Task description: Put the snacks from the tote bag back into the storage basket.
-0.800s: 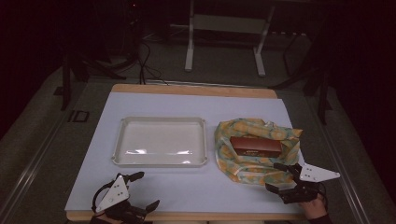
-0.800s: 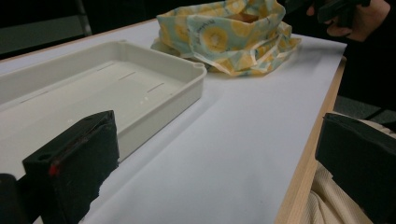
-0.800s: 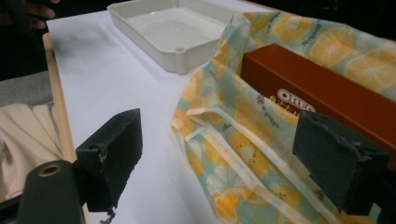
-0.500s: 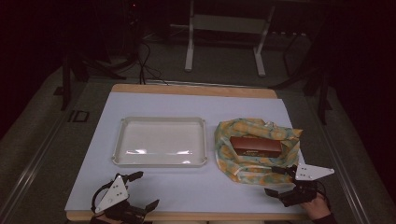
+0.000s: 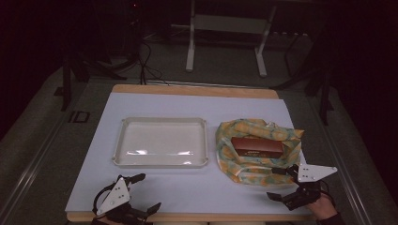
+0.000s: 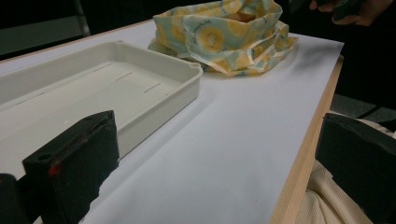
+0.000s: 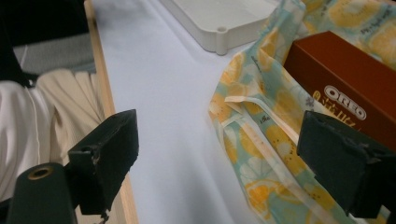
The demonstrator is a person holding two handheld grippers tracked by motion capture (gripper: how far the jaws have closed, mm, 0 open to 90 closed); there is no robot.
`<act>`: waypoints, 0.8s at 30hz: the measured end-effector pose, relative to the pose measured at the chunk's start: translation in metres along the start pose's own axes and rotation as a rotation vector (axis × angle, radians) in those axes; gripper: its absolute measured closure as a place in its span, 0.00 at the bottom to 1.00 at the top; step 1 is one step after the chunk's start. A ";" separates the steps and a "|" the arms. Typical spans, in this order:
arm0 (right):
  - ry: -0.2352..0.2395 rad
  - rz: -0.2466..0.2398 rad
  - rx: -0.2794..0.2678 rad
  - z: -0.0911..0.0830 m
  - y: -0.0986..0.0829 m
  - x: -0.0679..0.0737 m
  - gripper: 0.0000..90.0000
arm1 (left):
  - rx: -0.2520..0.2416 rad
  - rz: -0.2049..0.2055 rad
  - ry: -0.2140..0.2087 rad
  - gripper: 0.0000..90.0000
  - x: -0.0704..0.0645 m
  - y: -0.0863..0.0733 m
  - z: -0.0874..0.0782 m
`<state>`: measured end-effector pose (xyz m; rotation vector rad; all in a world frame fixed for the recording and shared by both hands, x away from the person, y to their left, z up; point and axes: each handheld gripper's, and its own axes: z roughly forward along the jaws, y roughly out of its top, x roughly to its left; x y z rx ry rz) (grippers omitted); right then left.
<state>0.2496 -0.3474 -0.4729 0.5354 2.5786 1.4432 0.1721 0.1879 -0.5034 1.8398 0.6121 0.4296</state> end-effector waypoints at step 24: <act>-0.021 -0.087 -0.011 -0.019 0.033 -0.005 0.16 | 0.017 0.001 -0.021 0.00 0.000 -0.002 0.003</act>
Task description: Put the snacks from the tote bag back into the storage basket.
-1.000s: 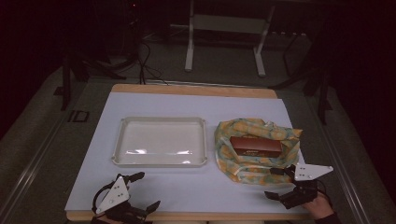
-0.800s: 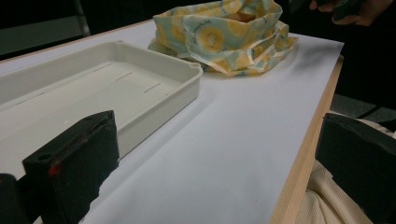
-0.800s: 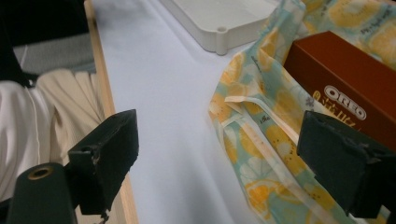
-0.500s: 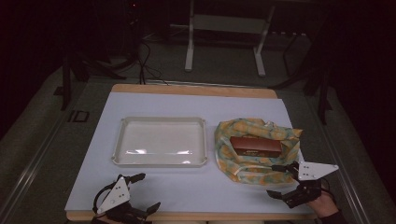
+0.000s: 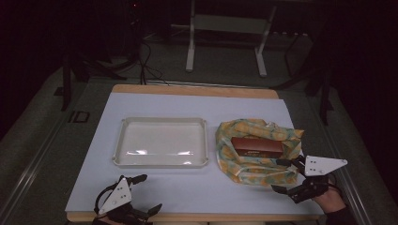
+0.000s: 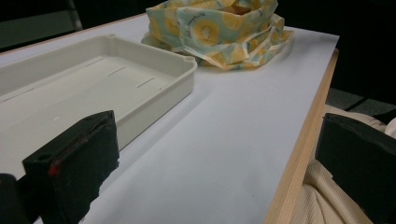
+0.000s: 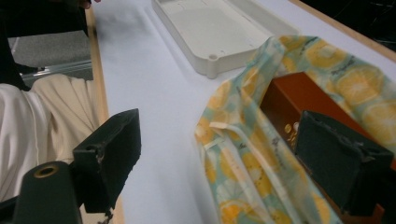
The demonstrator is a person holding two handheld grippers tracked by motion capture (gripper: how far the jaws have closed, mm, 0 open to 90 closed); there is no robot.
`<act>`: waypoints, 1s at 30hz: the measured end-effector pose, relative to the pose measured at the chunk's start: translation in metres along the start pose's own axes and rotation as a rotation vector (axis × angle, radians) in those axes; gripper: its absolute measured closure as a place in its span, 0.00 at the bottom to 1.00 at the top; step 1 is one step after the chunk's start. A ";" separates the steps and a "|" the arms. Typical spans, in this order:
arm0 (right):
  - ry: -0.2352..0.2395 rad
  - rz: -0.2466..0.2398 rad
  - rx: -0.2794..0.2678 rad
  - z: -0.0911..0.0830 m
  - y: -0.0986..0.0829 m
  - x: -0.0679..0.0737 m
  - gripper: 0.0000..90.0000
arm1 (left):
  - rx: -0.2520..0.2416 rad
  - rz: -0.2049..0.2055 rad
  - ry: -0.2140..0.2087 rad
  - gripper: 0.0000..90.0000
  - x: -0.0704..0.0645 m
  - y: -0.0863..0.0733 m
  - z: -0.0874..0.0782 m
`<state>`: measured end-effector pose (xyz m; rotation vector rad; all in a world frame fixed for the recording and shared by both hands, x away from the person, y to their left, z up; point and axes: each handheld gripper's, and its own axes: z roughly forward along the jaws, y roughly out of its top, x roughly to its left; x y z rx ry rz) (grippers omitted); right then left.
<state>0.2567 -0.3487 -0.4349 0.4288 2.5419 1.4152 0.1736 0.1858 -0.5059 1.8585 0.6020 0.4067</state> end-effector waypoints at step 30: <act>-0.110 -0.018 -0.078 -0.026 0.055 -0.044 0.15 | 0.012 0.004 -0.022 0.00 -0.001 -0.001 0.002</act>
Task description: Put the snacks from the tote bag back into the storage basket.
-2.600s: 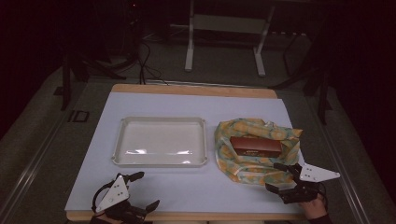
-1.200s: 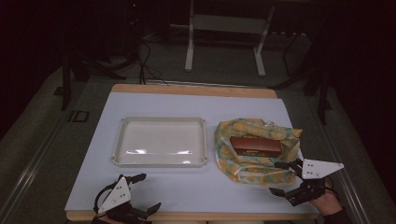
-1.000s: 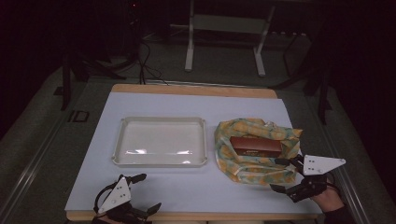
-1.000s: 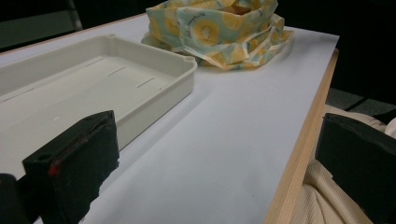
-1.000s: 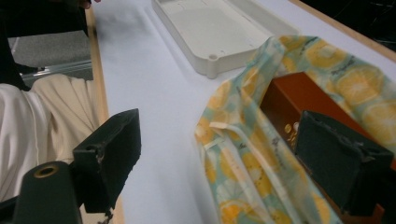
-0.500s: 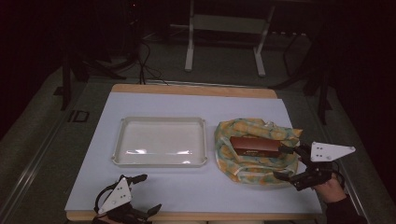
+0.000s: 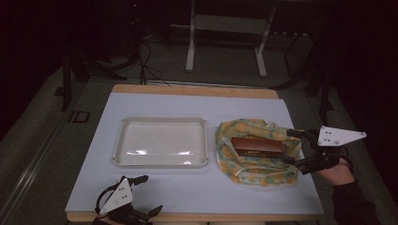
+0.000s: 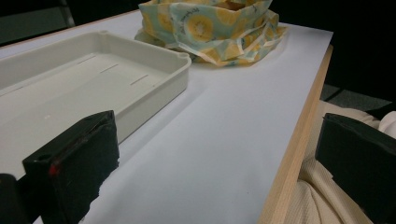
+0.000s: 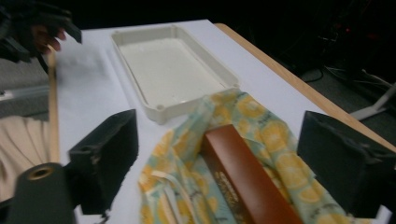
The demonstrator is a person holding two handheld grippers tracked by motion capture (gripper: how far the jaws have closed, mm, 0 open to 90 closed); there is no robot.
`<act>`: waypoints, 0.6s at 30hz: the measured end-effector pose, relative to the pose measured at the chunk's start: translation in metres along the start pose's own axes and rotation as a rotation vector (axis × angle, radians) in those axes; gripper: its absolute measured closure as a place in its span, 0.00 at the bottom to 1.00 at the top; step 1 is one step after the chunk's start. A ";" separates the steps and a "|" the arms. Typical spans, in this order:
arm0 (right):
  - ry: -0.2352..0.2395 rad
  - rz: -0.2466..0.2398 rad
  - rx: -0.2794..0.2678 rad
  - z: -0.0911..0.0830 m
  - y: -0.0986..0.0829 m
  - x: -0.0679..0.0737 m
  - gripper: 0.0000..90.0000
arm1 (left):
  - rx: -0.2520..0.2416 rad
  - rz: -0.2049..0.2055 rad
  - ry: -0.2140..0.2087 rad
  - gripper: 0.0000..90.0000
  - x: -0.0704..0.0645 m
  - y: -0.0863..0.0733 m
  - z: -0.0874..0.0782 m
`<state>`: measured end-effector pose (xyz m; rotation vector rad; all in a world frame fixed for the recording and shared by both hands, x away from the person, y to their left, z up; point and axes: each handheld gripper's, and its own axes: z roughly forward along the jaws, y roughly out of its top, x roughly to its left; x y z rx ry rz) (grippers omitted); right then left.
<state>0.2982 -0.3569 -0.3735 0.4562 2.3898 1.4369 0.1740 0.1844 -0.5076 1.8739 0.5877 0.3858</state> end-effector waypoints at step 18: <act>0.019 0.009 0.132 0.025 -0.005 -0.042 0.20 | 0.013 -0.007 0.010 0.00 0.001 -0.001 0.001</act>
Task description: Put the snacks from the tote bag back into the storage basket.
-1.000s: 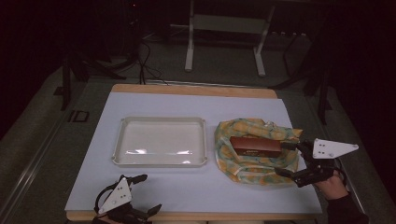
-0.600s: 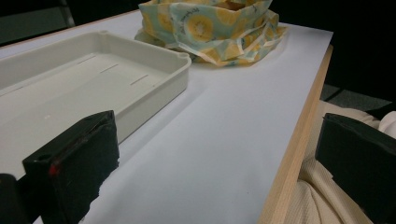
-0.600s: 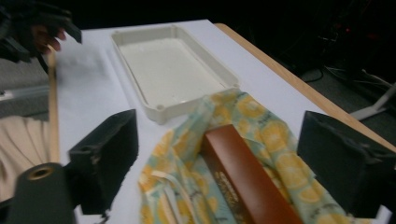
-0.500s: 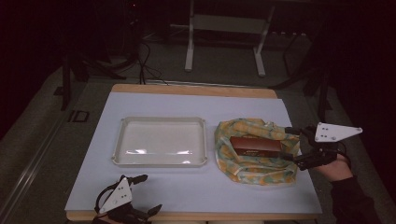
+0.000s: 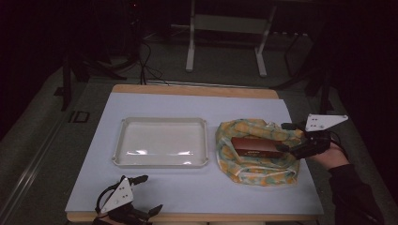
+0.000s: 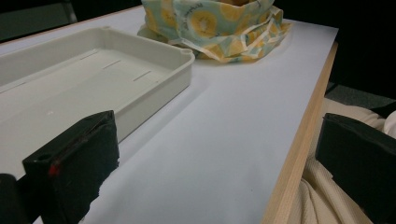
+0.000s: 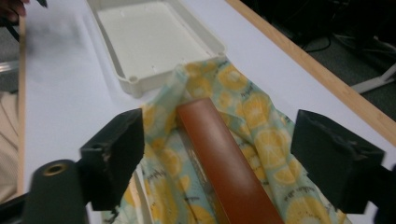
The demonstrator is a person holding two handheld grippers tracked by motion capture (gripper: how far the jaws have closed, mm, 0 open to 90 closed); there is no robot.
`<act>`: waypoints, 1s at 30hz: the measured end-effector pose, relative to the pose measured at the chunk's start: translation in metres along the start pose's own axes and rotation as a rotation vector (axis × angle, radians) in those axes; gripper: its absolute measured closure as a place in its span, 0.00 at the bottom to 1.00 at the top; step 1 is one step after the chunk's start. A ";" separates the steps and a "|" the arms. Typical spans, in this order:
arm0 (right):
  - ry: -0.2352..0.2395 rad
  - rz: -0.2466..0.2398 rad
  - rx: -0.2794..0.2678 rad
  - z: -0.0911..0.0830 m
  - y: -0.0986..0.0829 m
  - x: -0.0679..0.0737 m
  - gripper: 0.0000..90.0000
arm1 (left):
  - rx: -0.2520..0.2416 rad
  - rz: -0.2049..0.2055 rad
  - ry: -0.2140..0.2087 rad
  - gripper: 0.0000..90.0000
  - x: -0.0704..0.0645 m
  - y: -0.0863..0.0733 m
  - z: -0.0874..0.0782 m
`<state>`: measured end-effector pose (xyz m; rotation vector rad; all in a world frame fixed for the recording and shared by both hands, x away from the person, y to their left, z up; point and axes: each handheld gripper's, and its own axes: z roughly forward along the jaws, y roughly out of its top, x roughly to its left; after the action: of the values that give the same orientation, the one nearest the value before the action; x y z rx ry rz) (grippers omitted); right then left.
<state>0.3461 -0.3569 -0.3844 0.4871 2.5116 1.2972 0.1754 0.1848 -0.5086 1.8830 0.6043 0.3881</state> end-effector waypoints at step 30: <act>0.033 -0.116 0.344 0.074 -0.035 -0.028 0.30 | 0.021 -0.016 0.017 0.00 -0.001 -0.002 0.000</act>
<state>0.3939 -0.3333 -0.4521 0.3840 2.7564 0.8405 0.1742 0.1845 -0.5103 1.8954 0.6367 0.3884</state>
